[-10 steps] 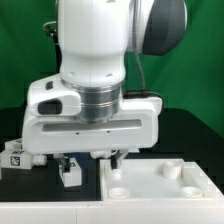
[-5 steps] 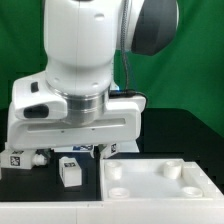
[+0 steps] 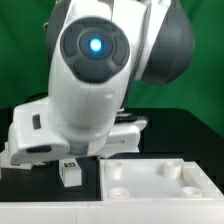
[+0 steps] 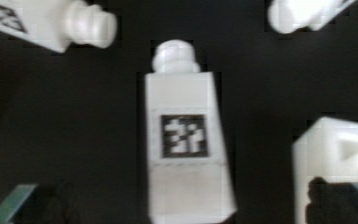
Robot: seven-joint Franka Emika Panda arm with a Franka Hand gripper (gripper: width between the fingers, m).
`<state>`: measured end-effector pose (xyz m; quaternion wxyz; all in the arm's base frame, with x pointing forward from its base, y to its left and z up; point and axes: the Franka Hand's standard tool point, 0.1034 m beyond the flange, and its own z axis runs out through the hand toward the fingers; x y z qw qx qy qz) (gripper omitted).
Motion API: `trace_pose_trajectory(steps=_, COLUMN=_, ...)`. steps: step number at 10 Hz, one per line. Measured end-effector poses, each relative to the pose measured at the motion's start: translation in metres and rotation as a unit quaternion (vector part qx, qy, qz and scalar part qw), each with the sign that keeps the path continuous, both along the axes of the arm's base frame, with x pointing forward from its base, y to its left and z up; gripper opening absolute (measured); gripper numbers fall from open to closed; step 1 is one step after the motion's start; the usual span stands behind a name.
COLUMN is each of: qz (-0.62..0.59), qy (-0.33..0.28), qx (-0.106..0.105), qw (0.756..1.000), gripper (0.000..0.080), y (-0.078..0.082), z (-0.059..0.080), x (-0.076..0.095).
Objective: Assemble one leg
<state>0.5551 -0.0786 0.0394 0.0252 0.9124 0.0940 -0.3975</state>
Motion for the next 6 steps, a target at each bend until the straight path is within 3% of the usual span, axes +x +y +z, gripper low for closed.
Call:
trace_pose_trajectory(steps=4, qz=-0.001, qy=-0.001, qx=-0.002, qw=1.0, gripper=0.0649, y=-0.004, z=-0.004, x=0.0)
trace_pose_trajectory(steps=6, qz=-0.007, qy=0.025, qx=-0.027, qw=0.999, gripper=0.0649, y=0.0, z=-0.008, x=-0.011)
